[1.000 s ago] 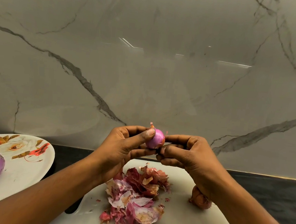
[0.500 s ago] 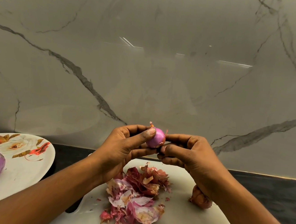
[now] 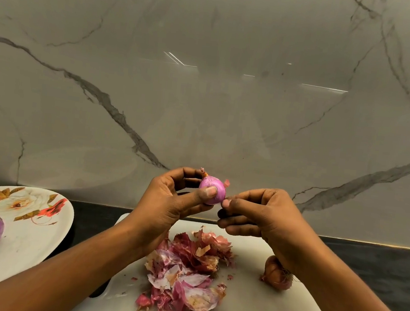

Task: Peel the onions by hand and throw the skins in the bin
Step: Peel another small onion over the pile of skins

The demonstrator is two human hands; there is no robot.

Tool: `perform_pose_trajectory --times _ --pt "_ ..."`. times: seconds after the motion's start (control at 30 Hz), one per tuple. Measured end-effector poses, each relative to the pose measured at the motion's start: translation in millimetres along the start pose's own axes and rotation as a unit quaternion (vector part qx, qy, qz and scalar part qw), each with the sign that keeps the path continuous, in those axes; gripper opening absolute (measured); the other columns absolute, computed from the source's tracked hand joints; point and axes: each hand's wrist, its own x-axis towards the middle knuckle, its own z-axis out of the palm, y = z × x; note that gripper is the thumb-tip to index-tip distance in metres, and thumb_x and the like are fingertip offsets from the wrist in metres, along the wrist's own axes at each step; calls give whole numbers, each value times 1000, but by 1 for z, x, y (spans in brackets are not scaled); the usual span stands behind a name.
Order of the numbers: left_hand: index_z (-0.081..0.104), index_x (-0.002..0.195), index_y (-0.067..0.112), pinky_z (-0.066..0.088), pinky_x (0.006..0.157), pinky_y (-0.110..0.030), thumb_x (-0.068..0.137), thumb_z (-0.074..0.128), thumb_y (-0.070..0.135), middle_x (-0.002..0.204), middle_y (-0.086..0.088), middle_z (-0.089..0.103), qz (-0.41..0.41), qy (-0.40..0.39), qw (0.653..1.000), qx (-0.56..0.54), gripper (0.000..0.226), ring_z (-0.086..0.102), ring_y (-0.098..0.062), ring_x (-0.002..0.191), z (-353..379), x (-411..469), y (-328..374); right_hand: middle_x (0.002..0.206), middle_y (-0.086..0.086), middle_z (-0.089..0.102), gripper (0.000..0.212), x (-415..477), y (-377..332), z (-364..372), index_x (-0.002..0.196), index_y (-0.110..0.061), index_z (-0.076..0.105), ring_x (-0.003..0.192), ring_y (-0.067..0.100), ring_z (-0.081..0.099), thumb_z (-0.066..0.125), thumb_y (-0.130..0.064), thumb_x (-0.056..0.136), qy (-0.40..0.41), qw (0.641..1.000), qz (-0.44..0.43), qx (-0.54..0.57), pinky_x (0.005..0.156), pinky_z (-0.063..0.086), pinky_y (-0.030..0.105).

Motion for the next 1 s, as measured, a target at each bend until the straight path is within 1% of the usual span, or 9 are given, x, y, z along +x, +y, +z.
perform_pose_trajectory --times 0.13,0.23,0.33,0.4,0.53,0.67,0.73,0.9,1.0 --pt "69 120 11 64 87 -35 61 89 26 119 -8 75 6 1 1000 6 63 76 -27 109 1 0 1 89 19 80 14 0 0 1 99 4 77 82 33 80 75 -9 93 13 1000 -1 -9 70 66 32" --pt "68 122 11 64 86 -35 64 87 25 119 -10 75 -3 3 1000 -16 63 76 -29 108 1 -1 1 88 19 80 13 0 -1 1 98 4 77 80 32 80 73 -8 94 17 1000 3 -14 68 66 30" --pt "65 127 9 64 88 -36 73 83 19 120 -13 76 -16 -6 998 -53 58 76 -33 109 2 0 3 87 19 80 13 1 -1 1 98 4 76 80 32 80 73 -8 95 20 1000 4 -13 66 65 28" --pt "64 129 8 65 86 -35 78 79 15 121 -14 76 -27 -12 997 -77 54 76 -34 109 2 0 3 87 19 80 13 1 -1 1 98 4 76 79 31 80 72 -7 95 22 1000 4 -15 65 64 28" --pt "63 133 5 65 84 -34 83 75 15 126 -19 73 -51 -21 992 -113 52 75 -38 109 3 -1 3 86 19 79 12 3 1 -1 96 5 76 79 31 80 71 -7 96 32 999 3 -17 66 65 28" --pt "65 132 3 65 87 -36 87 71 17 121 -21 75 -65 -35 990 -116 48 75 -40 107 1 0 2 85 18 79 11 4 3 -4 95 4 77 75 29 79 79 -4 89 45 998 -11 -40 66 65 29" --pt "66 132 4 65 87 -37 88 70 17 120 -21 75 -69 -41 991 -111 46 75 -39 107 1 0 1 85 19 79 16 4 3 -5 96 3 77 76 29 79 84 -2 83 50 998 -14 -39 67 65 30" --pt "68 130 6 64 91 -36 87 70 18 122 -18 76 -66 -59 993 -80 45 73 -34 113 0 0 0 97 22 79 30 2 -1 -3 114 -2 74 90 36 80 80 -4 85 -6 999 7 41 79 67 36" --pt "68 130 7 64 89 -33 86 71 19 123 -16 75 -59 -59 994 -65 46 74 -32 113 -1 0 1 99 20 80 35 1 -2 -2 118 -5 74 93 35 79 81 -10 84 -14 999 -10 36 81 66 35"
